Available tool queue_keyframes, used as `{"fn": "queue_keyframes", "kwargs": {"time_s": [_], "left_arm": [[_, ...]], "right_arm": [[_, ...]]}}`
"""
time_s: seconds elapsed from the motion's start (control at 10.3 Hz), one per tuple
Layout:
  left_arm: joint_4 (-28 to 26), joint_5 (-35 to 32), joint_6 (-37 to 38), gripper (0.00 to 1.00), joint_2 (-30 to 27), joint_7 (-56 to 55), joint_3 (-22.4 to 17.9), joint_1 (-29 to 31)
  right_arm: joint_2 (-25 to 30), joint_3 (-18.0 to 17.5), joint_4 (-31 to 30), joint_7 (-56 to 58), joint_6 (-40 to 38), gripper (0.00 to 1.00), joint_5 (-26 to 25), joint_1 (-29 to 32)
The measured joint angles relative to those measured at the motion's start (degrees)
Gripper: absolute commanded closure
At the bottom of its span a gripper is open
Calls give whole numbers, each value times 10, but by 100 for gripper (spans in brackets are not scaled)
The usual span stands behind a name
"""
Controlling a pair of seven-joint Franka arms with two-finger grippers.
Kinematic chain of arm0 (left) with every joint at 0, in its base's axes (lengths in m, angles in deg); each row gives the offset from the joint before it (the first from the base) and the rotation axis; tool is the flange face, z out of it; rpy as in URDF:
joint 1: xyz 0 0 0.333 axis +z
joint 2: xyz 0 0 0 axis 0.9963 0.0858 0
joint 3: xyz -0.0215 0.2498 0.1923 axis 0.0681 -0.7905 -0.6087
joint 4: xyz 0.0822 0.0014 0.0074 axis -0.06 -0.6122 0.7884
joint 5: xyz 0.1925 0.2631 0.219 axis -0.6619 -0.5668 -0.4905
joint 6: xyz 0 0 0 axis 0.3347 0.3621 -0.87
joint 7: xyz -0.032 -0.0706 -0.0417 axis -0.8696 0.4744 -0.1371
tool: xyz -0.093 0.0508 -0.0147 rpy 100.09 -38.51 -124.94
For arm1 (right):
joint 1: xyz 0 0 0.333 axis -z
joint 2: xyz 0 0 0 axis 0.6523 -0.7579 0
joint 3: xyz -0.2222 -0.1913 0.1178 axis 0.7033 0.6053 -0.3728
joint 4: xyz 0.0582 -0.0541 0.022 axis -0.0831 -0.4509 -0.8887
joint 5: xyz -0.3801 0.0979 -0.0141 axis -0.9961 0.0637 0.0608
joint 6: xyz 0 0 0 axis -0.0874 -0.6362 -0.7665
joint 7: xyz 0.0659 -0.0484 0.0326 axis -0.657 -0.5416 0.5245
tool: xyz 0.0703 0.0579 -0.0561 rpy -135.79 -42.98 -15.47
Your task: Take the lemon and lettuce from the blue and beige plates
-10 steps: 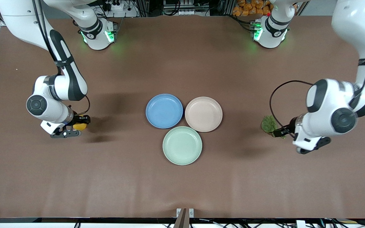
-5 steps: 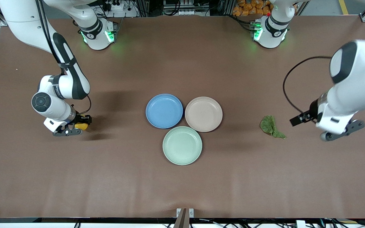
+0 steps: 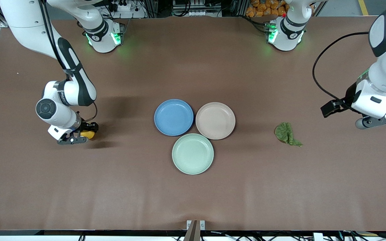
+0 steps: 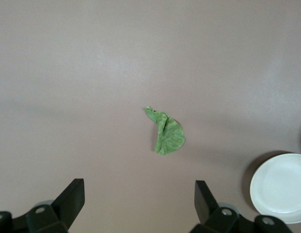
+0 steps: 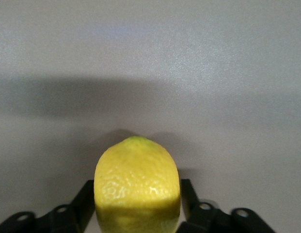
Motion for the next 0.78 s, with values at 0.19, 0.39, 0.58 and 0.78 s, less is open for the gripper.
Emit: {"fn": "queue_keyframes", "kwargs": {"time_s": [0.19, 0.39, 0.58, 0.78], "left_arm": [[-1, 0, 1, 0, -4, 26, 0, 0], [-1, 1, 1, 0, -8, 42, 1, 0], [-1, 6, 2, 0, -21, 70, 0, 0], [-1, 14, 5, 0, -34, 84, -10, -3]], "right_arm": [[1, -1, 8, 0, -6, 0, 0, 0], [8, -2, 50, 0, -79, 0, 0, 0], [24, -2, 111, 0, -175, 0, 0, -1], [42, -2, 134, 0, -207, 0, 0, -1]]}}
